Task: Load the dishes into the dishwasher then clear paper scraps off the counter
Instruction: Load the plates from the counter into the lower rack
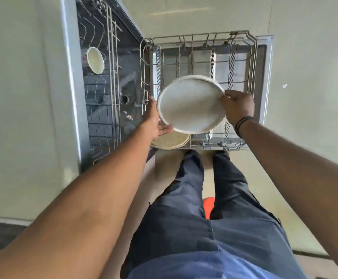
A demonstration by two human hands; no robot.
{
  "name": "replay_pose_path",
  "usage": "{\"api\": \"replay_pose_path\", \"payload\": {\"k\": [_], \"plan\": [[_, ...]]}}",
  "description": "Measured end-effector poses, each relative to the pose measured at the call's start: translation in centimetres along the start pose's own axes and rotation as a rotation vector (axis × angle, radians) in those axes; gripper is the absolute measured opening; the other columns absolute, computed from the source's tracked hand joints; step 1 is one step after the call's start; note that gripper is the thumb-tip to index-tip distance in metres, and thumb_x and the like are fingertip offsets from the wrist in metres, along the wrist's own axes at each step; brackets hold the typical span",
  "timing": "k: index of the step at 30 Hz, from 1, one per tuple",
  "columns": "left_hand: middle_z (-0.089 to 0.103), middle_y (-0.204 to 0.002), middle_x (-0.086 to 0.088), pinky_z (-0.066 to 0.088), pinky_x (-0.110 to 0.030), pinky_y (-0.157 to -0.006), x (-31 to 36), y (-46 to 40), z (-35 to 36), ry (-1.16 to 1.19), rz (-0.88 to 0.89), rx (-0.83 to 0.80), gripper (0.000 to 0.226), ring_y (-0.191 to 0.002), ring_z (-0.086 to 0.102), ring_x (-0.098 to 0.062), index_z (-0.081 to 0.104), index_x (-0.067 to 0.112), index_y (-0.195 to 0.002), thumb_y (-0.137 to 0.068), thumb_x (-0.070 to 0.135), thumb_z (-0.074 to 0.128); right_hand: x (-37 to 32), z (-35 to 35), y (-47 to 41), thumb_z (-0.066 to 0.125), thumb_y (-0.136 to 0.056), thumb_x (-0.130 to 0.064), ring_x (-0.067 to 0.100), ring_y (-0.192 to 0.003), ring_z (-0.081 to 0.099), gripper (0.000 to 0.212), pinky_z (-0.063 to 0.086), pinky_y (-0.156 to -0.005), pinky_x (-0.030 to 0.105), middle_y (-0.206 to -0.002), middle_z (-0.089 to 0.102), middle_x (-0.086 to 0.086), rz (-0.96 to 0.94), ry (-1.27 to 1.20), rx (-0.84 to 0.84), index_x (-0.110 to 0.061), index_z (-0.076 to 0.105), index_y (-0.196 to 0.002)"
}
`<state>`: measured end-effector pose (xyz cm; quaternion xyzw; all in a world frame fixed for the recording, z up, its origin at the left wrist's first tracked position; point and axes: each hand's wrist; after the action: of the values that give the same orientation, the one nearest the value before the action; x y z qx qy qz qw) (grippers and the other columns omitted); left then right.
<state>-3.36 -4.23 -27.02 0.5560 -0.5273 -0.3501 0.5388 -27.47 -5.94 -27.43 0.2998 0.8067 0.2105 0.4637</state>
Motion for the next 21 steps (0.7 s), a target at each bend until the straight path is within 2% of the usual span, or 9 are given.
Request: {"api": "replay_pose_path", "payload": {"k": [2, 5, 7, 9, 11, 13, 15, 17, 21], "plan": [[0.062, -0.121, -0.026, 0.063, -0.04, -0.061, -0.9, -2.6, -0.4, 0.136, 0.01, 0.069, 0.081, -0.095, 0.07, -0.038, 0.053, 0.014, -0.135, -0.09, 0.08, 0.038, 1.8, 1.1, -0.3, 0.069, -0.086, -0.023, 0.017, -0.087, 0.064, 0.026, 0.048, -0.067, 0.018, -0.093, 0.072, 0.001, 0.006, -0.018, -0.048, -0.019, 0.077, -0.111], [0.065, -0.115, -0.022, 0.064, -0.039, -0.068, -1.6, -5.7, -0.9, 0.222, 0.026, 0.096, 0.06, -0.098, 0.069, -0.034, 0.059, 0.009, -0.122, -0.094, 0.062, 0.056, 4.0, 3.1, -0.8, 0.069, -0.087, -0.015, 0.007, -0.083, 0.062, 0.029, 0.043, -0.061, 0.004, -0.093, 0.069, -0.007, 0.053, -0.062, -0.089, -0.015, 0.075, -0.114], [0.067, -0.106, -0.016, 0.063, -0.038, -0.077, -1.7, -6.9, -1.4, 0.239, 0.063, 0.1, 0.032, -0.093, 0.069, -0.029, 0.06, 0.007, -0.102, -0.097, 0.038, 0.065, 5.0, 4.6, -1.0, 0.068, -0.082, -0.016, 0.005, -0.068, 0.06, 0.025, 0.047, -0.061, 0.016, -0.082, 0.071, -0.007, 0.128, -0.123, -0.135, -0.018, 0.079, -0.105], [0.065, -0.101, -0.012, 0.062, -0.041, -0.084, -1.9, -8.2, -2.0, 0.237, 0.108, 0.125, 0.021, -0.089, 0.068, -0.025, 0.058, 0.008, -0.094, -0.095, 0.026, 0.068, 5.5, 5.8, -1.1, 0.067, -0.076, -0.028, 0.01, -0.058, 0.055, 0.023, 0.044, -0.059, 0.026, -0.071, 0.071, -0.003, 0.223, -0.194, -0.145, -0.016, 0.081, -0.09], [0.064, -0.107, -0.012, 0.062, -0.041, -0.084, -2.3, -9.6, -2.8, 0.218, 0.137, 0.155, 0.027, -0.092, 0.068, -0.025, 0.06, 0.006, -0.1, -0.09, 0.027, 0.074, 6.0, 6.8, -1.2, 0.066, -0.069, -0.035, 0.015, -0.056, 0.051, 0.033, 0.041, -0.058, 0.029, -0.065, 0.068, 0.001, 0.289, -0.257, -0.13, -0.008, 0.079, -0.083], [0.066, -0.114, -0.014, 0.063, -0.038, -0.076, -2.7, -10.6, -3.5, 0.211, 0.151, 0.188, 0.043, -0.095, 0.07, -0.028, 0.063, 0.003, -0.112, -0.083, 0.03, 0.081, 6.3, 7.6, -1.3, 0.068, -0.073, -0.032, 0.017, -0.058, 0.052, 0.022, 0.045, -0.058, 0.032, -0.065, 0.067, 0.0, 0.272, -0.255, -0.156, -0.012, 0.078, -0.076], [0.069, -0.112, -0.011, 0.062, -0.033, -0.069, -3.2, -11.7, -4.2, 0.177, 0.16, 0.238, 0.043, -0.096, 0.071, -0.026, 0.065, 0.006, -0.113, -0.079, 0.026, 0.084, 6.6, 8.3, -1.4, 0.07, -0.079, -0.023, 0.015, -0.057, 0.057, 0.009, 0.053, -0.06, 0.032, -0.069, 0.07, -0.002, 0.24, -0.209, -0.203, -0.021, 0.077, -0.075], [0.071, -0.106, -0.004, 0.06, -0.031, -0.068, -3.5, -12.7, -4.5, 0.101, 0.193, 0.302, 0.028, -0.099, 0.07, -0.024, 0.068, 0.014, -0.104, -0.079, 0.011, 0.081, 7.0, 9.2, -1.7, 0.069, -0.082, -0.013, 0.017, -0.055, 0.062, 0.012, 0.058, -0.058, 0.03, -0.08, 0.073, 0.003, 0.259, -0.15, -0.225, -0.024, 0.074, -0.084], [0.068, -0.116, -0.001, 0.058, -0.03, -0.085, -4.3, -14.0, -4.4, -0.122, 0.234, 0.443, 0.048, -0.101, 0.066, -0.02, 0.064, 0.016, -0.125, -0.08, 0.001, 0.076, 7.7, 11.2, -2.0, 0.065, -0.085, -0.001, 0.025, -0.075, 0.068, 0.037, 0.059, -0.047, 0.03, -0.103, 0.064, 0.007, 0.334, -0.038, -0.264, -0.016, 0.055, -0.118]]}}
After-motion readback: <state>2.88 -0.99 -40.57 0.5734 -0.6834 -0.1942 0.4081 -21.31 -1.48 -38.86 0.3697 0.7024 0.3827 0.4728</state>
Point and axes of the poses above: each hand's wrist, its own y-axis away from the middle knuckle, its own z-axis out of the palm, x = y × z
